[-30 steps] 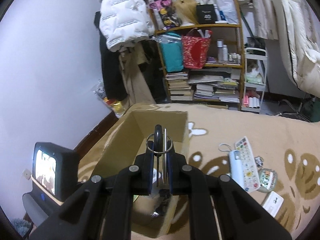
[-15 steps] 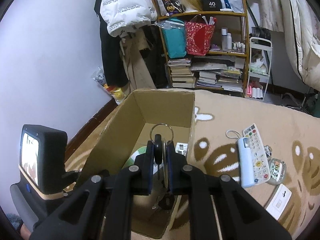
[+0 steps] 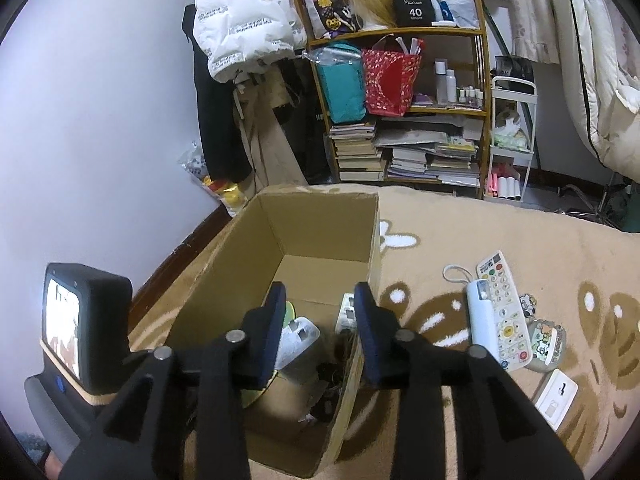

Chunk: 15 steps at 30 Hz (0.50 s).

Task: Organize rigid objects
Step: 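Carry the key ring into the box and open the right gripper, then move the right gripper to the light blue bottle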

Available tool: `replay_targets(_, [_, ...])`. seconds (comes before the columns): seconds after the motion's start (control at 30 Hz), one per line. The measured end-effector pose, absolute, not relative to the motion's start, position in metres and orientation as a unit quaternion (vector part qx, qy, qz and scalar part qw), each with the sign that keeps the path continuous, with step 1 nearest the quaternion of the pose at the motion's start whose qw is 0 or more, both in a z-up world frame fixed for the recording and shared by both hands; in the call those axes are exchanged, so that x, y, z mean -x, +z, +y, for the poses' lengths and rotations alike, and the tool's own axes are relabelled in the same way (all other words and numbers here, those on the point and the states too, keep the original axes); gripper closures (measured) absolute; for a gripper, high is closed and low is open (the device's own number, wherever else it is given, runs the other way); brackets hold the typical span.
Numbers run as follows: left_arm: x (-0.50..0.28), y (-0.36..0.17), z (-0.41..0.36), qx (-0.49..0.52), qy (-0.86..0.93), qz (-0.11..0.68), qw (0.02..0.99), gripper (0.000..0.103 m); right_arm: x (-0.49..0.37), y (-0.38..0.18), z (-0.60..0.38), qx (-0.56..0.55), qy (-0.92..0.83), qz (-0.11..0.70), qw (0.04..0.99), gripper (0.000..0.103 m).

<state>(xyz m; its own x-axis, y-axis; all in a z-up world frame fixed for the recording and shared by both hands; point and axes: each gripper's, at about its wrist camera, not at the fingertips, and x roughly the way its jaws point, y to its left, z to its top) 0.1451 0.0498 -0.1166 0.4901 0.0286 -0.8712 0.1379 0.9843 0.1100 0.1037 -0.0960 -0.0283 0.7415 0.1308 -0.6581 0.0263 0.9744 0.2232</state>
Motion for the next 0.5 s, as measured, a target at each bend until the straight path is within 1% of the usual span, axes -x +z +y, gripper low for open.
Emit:
replay_targets(0.03, [-0.145,-0.116,0.05,-0.084,-0.03,0.503,0.86,0.081,-0.103,-0.027,-0.097,-0.107,0.027,0.356,0.928,0.064])
replay_targets(0.07, [-0.144,-0.116,0.049,-0.085,-0.03,0.503,0.86,0.081,-0.103,-0.025,-0.098,-0.104,0.026,0.354,0.929,0.061])
replay_targets(0.1, [-0.144,-0.116,0.049,-0.085,-0.03,0.503,0.86,0.081,-0.103,-0.023,-0.099,-0.101,0.024,0.352,0.93,0.054])
replay_targets(0.17, [-0.144,-0.116,0.048,-0.084,-0.03,0.503,0.86,0.081,-0.102,-0.021,-0.103,-0.092,0.015,0.348,0.933,0.047])
replay_targets(0.23, [-0.144,-0.116,0.048,-0.085,-0.03,0.503,0.86,0.081,-0.101,-0.019,-0.109,-0.085,0.002,0.346,0.934,0.042])
replay_targets(0.3, [-0.143,-0.115,0.049,-0.085,-0.03,0.502,0.86,0.081,-0.1,-0.02,-0.116,-0.083,-0.011,0.343,0.936,0.025])
replay_targets(0.33, [-0.144,-0.116,0.049,-0.085,-0.03,0.503,0.86,0.081,-0.1,-0.021,-0.122,-0.085,-0.019,0.343,0.935,0.02])
replay_targets(0.37, [-0.144,-0.116,0.049,-0.085,-0.03,0.503,0.86,0.081,-0.1,-0.022,-0.126,-0.088,-0.025,0.344,0.934,0.012])
replay_targets(0.4, [-0.144,-0.115,0.048,-0.084,-0.03,0.503,0.86,0.081,-0.101,-0.025,-0.132,-0.091,-0.035,0.348,0.933,0.009])
replay_targets(0.43, [-0.144,-0.115,0.048,-0.084,-0.03,0.503,0.86,0.081,-0.101,-0.026,-0.137,-0.093,-0.045,0.35,0.931,0.008])
replay_targets(0.5, [-0.144,-0.115,0.048,-0.084,-0.03,0.503,0.86,0.081,-0.103,-0.029,-0.149,-0.097,-0.062,0.355,0.928,0.0])
